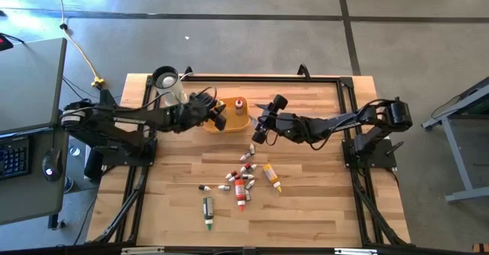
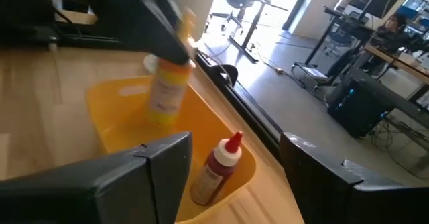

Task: Pick & Place food coloring
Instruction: Put the large yellow food coloring bottle into the yellow bin

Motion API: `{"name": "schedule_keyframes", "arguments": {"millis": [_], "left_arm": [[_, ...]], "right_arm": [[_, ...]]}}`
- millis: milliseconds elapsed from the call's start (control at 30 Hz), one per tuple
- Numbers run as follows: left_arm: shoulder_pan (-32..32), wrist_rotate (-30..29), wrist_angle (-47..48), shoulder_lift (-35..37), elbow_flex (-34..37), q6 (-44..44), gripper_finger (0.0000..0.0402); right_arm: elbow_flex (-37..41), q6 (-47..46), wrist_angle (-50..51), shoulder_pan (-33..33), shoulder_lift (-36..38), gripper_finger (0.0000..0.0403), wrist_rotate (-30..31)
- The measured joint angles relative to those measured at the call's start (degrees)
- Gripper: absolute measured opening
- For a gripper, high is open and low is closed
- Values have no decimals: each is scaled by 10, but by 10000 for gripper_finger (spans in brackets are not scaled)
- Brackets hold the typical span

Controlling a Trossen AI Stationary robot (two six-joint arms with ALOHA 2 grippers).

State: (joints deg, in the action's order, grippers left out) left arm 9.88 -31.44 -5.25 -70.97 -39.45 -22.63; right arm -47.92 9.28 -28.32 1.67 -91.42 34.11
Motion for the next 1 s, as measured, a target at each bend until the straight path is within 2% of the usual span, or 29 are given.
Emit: {"name": "schedule_keyframes", "arguments": {"millis": [67,133,500,767,1000], "left_arm": [[27,50,-7,-27,-1,-3,106],[45,76,-15,-58,0,-4,106],[86,79,-166,-196,0,57,106],[85,66,-182,-207,0,77,106],[85,54,-207,-207,0,89,154]], "right_arm": [[0,1,-3,-2,0,220,0],[0,2,-4,-2,0,220,0],[0,2,-2,-2,0,220,0],[0,2,-2,-2,0,220,0],[0,2,-1,-2,0,220,-9]]}}
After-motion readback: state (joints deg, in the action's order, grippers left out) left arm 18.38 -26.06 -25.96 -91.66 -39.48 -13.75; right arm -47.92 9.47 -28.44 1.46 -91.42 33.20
